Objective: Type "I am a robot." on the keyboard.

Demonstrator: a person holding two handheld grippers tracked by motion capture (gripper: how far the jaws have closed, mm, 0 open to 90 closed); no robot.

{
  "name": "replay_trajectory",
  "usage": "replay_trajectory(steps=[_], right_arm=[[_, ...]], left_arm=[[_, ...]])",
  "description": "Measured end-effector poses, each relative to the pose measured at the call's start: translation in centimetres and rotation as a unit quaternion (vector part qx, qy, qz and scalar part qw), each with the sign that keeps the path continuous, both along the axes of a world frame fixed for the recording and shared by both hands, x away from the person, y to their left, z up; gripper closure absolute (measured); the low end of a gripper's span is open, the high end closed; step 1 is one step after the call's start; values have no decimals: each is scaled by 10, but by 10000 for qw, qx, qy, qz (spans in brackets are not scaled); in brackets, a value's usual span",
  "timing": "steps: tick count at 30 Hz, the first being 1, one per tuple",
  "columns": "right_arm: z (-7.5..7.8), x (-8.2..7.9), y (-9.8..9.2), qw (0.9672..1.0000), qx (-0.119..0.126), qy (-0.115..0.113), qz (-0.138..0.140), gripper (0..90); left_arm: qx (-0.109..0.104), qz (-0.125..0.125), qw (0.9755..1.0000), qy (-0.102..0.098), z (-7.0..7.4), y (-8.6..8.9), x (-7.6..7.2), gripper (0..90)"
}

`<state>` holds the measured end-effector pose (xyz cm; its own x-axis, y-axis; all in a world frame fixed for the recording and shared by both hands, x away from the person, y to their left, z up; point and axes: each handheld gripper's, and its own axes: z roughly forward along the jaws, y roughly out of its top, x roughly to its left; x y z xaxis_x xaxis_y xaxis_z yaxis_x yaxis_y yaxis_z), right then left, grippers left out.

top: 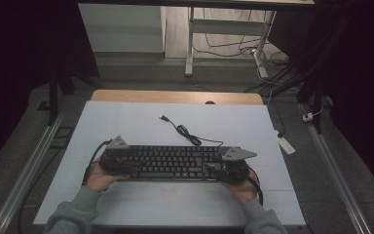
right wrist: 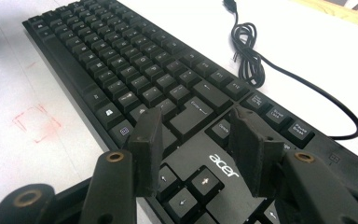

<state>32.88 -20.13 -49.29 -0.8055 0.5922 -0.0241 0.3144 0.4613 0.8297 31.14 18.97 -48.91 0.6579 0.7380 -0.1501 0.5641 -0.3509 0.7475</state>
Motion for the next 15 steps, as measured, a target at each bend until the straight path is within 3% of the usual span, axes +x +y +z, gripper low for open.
replay_trajectory(steps=[15], right_arm=[[12,3,16,9993,325,0,194,559]], left_arm=[[88,-50,9999,41,-2,-2,1,289]])
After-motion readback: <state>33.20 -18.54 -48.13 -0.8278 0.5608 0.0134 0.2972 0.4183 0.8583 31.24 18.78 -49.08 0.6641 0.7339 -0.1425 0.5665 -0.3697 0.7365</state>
